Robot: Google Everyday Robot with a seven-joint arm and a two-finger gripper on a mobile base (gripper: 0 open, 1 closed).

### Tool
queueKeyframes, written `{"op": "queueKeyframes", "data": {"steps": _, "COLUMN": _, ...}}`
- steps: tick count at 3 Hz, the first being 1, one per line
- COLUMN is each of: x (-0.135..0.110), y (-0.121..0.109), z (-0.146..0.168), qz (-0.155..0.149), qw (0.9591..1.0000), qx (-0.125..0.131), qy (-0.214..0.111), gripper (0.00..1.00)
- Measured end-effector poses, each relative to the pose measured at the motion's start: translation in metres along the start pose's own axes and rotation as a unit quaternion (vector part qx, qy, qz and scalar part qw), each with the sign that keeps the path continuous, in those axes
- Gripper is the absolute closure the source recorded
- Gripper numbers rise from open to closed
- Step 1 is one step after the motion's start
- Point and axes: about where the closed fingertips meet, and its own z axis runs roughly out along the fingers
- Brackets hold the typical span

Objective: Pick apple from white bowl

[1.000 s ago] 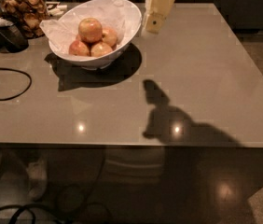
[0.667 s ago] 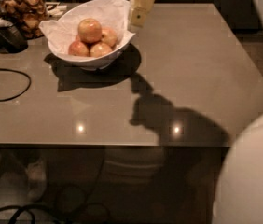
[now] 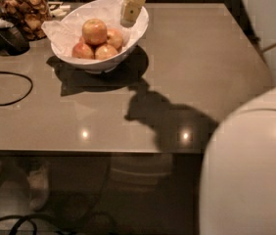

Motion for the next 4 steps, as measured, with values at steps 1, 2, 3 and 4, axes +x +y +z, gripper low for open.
{"op": "queueKeyframes", "data": {"steps": 1, "x": -0.021, "y": -0.019, "z": 0.031, "qz": -0.018, "qw": 0.9995, "qx": -0.015, "qy": -0.019, "gripper": 0.0}}
{"op": "queueKeyframes", "data": {"steps": 2, "x": -0.035, "y": -0.033, "z": 0.056, "qz": -0.033, "qw": 0.9987, "qx": -0.026, "qy": -0.029, "gripper": 0.0}}
{"op": "queueKeyframes", "data": {"steps": 3, "x": -0.037, "y": -0.039, "z": 0.085, "qz": -0.032, "qw": 0.9983, "qx": -0.038, "qy": -0.03, "gripper": 0.0}}
{"op": "queueKeyframes", "data": {"steps": 4, "x": -0.035, "y": -0.044, "z": 0.102, "qz": -0.026, "qw": 0.9984, "qx": -0.042, "qy": -0.029, "gripper": 0.04}}
